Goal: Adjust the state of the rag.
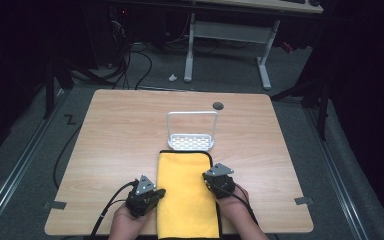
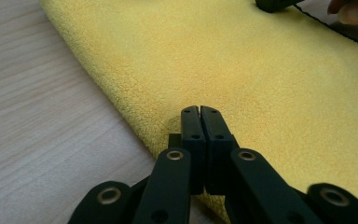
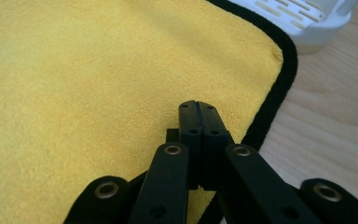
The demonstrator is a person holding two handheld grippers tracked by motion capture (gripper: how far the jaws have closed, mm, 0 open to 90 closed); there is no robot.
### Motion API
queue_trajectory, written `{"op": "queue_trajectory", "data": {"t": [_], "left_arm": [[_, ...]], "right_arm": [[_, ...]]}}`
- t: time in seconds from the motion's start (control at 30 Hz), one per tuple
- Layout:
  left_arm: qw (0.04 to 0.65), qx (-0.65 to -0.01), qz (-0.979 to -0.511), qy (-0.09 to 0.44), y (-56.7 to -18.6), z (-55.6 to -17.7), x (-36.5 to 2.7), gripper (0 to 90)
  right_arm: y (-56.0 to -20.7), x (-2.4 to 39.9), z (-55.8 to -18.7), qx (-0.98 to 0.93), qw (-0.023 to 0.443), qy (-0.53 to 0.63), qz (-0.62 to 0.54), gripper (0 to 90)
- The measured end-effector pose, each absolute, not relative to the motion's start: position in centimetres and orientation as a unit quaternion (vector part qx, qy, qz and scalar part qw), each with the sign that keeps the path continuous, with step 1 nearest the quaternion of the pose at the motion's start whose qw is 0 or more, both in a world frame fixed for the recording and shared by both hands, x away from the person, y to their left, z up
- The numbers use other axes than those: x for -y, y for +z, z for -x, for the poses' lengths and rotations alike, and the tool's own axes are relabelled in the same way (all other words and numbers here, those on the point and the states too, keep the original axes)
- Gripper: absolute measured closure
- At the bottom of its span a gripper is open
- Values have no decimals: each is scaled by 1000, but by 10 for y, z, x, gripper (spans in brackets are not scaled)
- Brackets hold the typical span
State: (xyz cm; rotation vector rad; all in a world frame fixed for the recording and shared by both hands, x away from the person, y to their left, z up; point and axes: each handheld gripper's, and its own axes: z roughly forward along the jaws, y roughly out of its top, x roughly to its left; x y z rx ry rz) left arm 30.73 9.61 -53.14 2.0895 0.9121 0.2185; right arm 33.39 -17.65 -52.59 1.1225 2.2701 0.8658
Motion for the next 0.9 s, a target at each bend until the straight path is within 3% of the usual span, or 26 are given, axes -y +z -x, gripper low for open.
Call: {"op": "queue_trajectory", "data": {"t": [0.27,0.5,0.7,0.9], "left_arm": [[408,-321,-853,48,-528,-293,-87,882],[419,-335,-842,64,-522,-300,-88,787],[455,-410,-786,80,-510,-346,-96,584],[445,-443,-776,57,-512,-383,-78,485]], "right_arm": [[-526,201,-294,-827,215,328,-402,890],[-527,205,-285,-824,221,333,-401,863],[-528,204,-285,-827,228,333,-392,863],[-528,204,-285,-828,229,332,-389,863]]}}
